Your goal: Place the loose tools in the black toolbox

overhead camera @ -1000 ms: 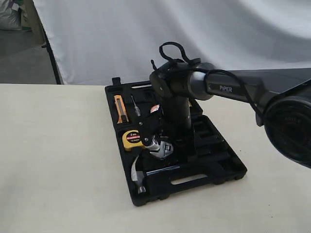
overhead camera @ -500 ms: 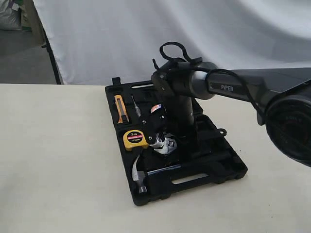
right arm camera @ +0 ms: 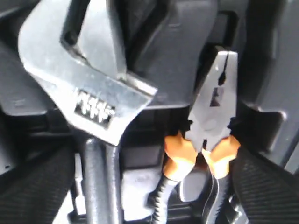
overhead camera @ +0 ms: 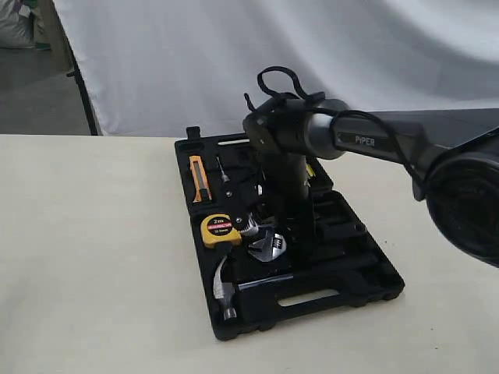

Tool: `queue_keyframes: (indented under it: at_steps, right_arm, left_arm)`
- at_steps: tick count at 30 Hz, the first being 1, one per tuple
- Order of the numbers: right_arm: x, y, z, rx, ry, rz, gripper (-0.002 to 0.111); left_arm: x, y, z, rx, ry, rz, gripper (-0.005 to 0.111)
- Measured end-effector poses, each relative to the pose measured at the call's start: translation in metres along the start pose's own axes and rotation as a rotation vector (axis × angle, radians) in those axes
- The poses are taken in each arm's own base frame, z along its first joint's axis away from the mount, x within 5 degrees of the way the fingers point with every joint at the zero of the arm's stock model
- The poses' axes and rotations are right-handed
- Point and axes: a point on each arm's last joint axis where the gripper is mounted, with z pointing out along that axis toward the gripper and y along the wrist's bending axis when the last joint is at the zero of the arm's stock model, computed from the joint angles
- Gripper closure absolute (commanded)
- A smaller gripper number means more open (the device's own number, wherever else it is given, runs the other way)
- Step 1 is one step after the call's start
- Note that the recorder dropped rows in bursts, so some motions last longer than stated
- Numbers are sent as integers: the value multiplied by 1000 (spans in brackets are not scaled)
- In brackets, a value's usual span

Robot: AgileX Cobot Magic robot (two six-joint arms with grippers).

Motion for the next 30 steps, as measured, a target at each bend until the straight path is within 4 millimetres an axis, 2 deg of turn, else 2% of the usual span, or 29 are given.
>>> queue_keyframes:
  at_steps: [3,7,9,10,13,14,15,18,20,23,27,30]
  right_arm:
    - [2,-1,-7,12,-5,6,21]
    - [7,-1,-29,34,-23,53,21]
    - [12,-2,-40,53,-31,83,27]
    - [16,-2,-45,60,-36,102,35]
    - [31,-5,-52,71,-45,180,70]
    - [36,-6,-52,70,-46,208,85]
    - [45,-7,-50,67,-45,246,108]
    - [86,-10,-38,9,-98,438,108]
    - [94,-9,-34,-45,-191,495,108]
    - [86,-8,-36,-85,-302,490,108]
    - [66,-9,-41,-123,-485,468,108]
    - [57,-8,-20,-171,-490,458,108]
  left_arm:
    - [0,0,0,0,0,0,106]
    - [0,0,0,0,0,0,106]
    - [0,0,0,0,0,0,106]
    - [0,0,0,0,0,0,106]
    - [0,0,0,0,0,0,106]
    - [0,0,0,0,0,0,106]
    - [0,0,0,0,0,0,106]
    - [0,0,0,0,0,0,106]
    - [0,0,0,0,0,0,106]
    - [0,0,0,0,0,0,106]
    - [0,0,0,0,0,0,106]
    - [0,0,0,0,0,0,106]
